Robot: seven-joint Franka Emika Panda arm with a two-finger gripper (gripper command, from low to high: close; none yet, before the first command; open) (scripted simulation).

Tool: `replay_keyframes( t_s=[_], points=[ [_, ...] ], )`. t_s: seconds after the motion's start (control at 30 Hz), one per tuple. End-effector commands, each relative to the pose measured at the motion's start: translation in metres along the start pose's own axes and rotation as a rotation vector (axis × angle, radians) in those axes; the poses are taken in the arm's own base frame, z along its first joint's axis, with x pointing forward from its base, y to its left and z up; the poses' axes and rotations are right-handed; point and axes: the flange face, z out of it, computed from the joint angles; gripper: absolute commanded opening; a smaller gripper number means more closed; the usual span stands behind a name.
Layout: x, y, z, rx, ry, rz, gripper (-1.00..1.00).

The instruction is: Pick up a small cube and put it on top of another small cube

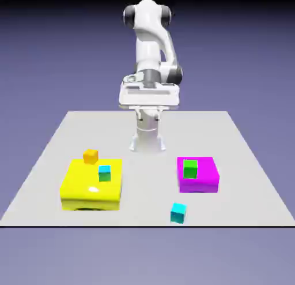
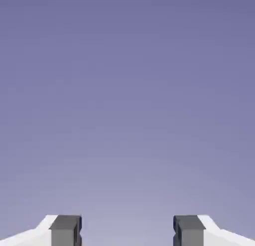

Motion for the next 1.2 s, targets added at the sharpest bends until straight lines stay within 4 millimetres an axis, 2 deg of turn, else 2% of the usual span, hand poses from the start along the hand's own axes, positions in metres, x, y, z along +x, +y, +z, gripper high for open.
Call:
replay_keyframes(
  t_s=[0.0,0.27,0.57,0.87,1.17],
  points=[
    [0.002,-0.004,0.010,-0.028,-0.028,0.008,0.00],
    [0.008,-0.033,0.092,-0.254,-0.252,0.083,0.00],
    [-0.008,-0.047,0.189,-0.507,-0.507,0.177,0.00],
    [-0.042,-0.044,0.278,-0.756,-0.767,0.275,0.00],
    [-0.083,-0.024,0.351,-0.998,-1.034,0.369,0.00]
  ],
)
